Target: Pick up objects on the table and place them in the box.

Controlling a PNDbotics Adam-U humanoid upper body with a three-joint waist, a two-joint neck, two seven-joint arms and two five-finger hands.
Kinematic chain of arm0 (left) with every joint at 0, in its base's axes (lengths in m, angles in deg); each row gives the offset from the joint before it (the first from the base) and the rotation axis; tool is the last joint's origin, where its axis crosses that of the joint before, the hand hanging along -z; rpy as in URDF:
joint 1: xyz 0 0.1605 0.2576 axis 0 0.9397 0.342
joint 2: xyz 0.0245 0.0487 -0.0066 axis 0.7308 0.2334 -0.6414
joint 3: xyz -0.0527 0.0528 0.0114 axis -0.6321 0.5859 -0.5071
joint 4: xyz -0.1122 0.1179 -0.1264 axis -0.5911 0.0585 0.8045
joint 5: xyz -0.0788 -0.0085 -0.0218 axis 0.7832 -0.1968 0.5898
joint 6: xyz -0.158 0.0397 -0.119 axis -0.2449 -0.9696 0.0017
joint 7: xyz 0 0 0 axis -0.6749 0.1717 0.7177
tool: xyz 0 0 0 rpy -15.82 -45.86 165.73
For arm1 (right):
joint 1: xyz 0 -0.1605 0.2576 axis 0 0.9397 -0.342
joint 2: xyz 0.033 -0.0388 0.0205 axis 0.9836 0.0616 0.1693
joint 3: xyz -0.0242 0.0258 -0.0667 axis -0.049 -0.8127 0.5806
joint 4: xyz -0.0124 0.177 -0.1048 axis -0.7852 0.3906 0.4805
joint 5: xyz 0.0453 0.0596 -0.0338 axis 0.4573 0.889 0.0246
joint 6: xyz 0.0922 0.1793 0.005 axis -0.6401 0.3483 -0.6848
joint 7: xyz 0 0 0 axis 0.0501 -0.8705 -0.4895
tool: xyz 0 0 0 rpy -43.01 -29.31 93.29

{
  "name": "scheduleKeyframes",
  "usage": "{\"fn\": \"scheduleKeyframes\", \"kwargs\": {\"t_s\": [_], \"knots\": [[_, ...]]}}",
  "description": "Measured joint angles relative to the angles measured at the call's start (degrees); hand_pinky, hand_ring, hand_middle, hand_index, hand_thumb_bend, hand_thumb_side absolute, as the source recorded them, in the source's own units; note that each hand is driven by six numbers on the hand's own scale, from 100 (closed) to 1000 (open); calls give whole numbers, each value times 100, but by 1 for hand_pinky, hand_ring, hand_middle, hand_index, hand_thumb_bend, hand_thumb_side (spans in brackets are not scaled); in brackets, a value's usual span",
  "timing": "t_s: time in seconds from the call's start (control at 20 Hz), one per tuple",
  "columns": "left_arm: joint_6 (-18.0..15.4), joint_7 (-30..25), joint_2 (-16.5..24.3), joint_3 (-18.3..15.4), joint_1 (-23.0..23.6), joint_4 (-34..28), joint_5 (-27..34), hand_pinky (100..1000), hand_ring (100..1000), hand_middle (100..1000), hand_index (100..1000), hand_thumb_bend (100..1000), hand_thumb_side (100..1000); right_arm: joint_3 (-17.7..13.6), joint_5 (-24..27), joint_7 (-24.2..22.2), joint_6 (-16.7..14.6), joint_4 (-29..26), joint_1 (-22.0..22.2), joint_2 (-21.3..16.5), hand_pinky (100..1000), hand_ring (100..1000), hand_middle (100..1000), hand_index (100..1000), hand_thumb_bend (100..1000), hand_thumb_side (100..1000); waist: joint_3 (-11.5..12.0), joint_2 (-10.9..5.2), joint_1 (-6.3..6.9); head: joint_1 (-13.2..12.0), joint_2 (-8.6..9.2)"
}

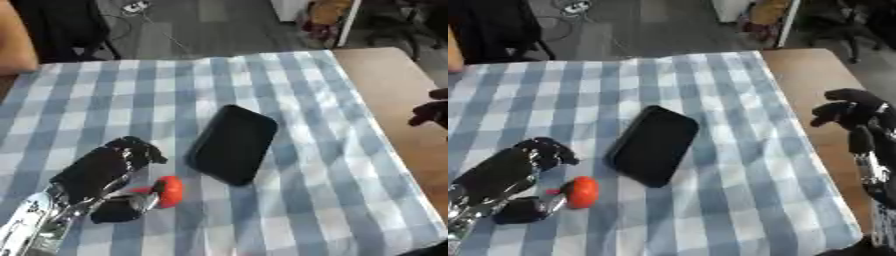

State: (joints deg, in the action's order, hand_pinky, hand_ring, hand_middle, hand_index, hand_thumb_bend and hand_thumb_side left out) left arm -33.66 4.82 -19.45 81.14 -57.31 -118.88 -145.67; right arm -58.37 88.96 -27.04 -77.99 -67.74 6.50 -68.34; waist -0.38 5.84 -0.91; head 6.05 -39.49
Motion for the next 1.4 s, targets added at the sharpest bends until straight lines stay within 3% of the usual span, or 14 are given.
{"fn": "scheduleKeyframes", "kwargs": {"t_s": [0.3,0.95,1.4], "knots": [[-30,76,0,70,0,198,-152,885,780,753,842,313,897,0,0,-2,2,0,0,0,612,696,772,873,100,460,-6,0,0,0,0],[-156,336,-41,239,2,457,-495,885,779,748,843,331,909,0,3,-16,16,0,-1,0,612,697,773,873,100,460,-26,0,0,0,0],[-265,282,-34,313,115,313,-526,875,771,665,814,346,868,1,4,-26,26,0,-4,0,612,697,773,873,100,460,-47,0,5,0,0]]}}
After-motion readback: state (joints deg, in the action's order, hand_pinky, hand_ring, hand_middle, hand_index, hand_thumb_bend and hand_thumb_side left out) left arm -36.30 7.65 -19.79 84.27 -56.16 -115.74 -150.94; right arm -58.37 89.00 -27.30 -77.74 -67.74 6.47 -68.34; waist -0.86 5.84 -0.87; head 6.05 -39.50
